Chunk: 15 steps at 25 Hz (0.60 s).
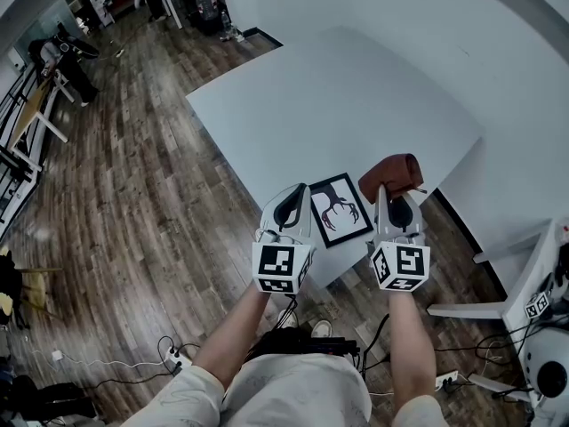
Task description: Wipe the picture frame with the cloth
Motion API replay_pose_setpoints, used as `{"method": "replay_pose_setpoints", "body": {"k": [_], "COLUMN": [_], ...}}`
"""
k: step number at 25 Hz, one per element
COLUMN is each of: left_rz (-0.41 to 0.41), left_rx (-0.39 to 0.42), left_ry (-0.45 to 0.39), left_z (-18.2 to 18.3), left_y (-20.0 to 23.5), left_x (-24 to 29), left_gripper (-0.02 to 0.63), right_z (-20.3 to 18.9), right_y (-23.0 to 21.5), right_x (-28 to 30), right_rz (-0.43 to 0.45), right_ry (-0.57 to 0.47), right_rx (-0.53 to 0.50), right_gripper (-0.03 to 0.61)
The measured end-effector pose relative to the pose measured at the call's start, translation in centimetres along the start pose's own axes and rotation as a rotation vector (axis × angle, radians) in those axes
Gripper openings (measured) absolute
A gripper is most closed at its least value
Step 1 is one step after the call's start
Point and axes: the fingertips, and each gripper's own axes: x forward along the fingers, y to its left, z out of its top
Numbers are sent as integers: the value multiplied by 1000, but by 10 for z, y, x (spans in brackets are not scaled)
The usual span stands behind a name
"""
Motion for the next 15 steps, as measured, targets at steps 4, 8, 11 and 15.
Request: {"method": "replay_pose_setpoints", "body": {"k": [4, 8, 11, 15], "left_rz": [4, 8, 10, 9], "left_rx": [0, 2, 2, 4], "left_ry": [-7, -7, -7, -15], "left_z": [2, 2, 3, 6], "left_y": [1, 1, 2, 2], "left_x": [-1, -4, -6, -6], "left_gripper": [0, 0, 0, 0], "right_z": [-2, -2, -1, -3], "right_y": [2, 5, 7, 7], "right_x": [0, -2, -3, -3], "right_rz": [3, 8, 10, 6], "right_ry": [4, 5, 3, 10], "right_rx": [-2, -9, -15, -13], "right_gripper": [75, 74, 74, 75]}}
